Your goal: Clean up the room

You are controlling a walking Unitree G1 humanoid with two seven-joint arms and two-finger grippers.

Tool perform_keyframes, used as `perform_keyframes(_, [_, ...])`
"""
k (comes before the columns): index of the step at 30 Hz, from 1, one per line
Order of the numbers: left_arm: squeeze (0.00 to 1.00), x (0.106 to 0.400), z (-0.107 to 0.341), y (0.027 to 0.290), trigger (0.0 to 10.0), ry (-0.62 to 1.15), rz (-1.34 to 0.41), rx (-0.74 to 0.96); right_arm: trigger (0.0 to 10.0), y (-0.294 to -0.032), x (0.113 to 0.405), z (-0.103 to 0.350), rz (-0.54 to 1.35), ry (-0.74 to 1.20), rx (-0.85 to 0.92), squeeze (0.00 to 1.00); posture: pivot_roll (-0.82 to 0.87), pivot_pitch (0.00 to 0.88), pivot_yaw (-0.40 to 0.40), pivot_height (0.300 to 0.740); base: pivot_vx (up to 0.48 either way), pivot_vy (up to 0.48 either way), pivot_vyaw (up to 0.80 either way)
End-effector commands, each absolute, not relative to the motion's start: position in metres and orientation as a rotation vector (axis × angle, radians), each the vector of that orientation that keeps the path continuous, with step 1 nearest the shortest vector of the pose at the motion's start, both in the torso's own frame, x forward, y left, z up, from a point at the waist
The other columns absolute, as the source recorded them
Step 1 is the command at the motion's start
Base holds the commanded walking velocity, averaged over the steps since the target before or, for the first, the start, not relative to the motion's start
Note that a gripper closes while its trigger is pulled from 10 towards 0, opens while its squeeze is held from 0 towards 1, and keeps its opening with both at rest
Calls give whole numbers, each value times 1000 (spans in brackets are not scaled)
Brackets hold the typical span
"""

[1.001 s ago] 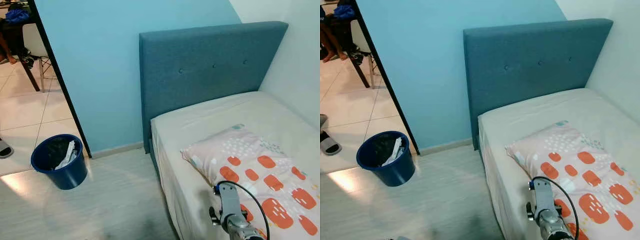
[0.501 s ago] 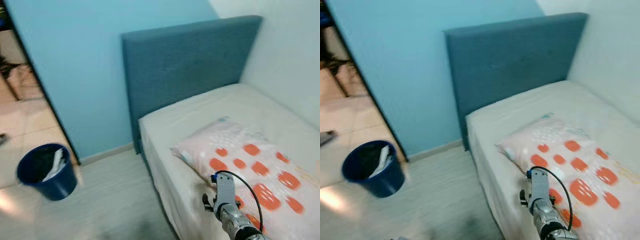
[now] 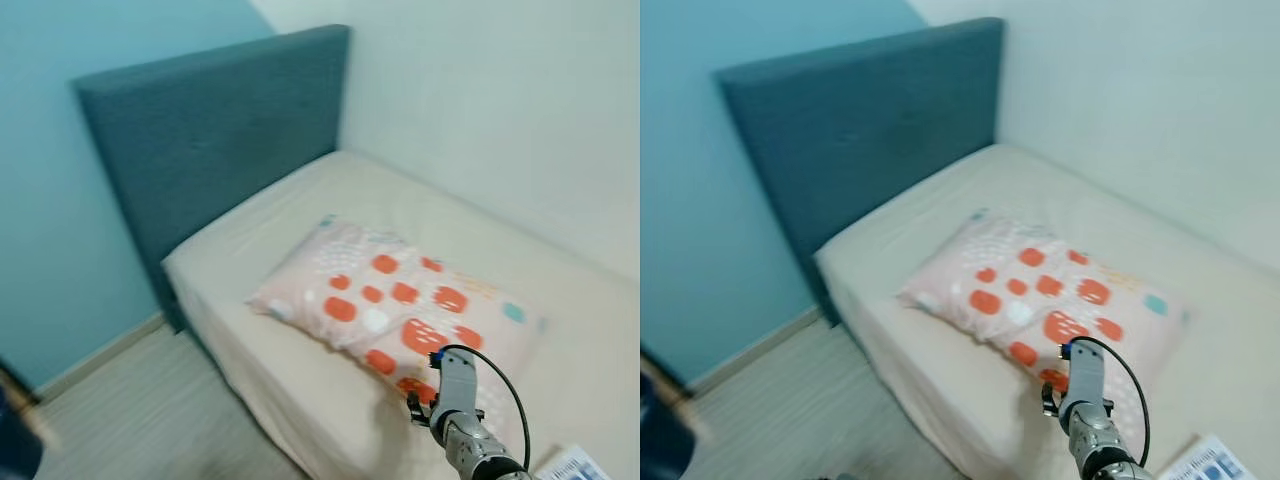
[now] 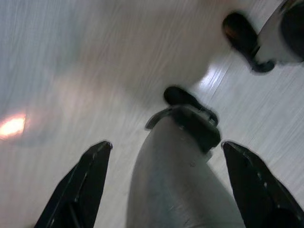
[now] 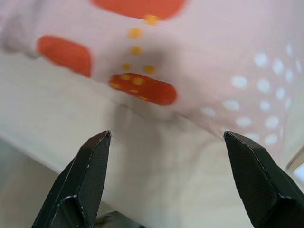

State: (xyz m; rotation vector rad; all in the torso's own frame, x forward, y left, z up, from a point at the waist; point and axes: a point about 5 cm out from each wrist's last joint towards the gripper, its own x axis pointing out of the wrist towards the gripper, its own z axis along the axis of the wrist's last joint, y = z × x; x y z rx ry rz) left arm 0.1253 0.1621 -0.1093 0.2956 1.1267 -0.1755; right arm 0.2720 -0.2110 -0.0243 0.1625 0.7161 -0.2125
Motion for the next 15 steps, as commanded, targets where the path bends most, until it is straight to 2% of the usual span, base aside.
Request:
perform_keyframes(1, [0, 118, -111, 165, 10000, 1155, -172, 301, 10000, -202, 278, -21, -179, 694, 253, 0, -71, 54, -30, 735, 0, 0, -738])
perform_keyframes(15, [0, 120, -111, 167, 10000, 1154, -161, 306, 10000, -176, 282, -20, 18, 701, 300, 0, -70, 53, -28, 735, 0, 0, -738])
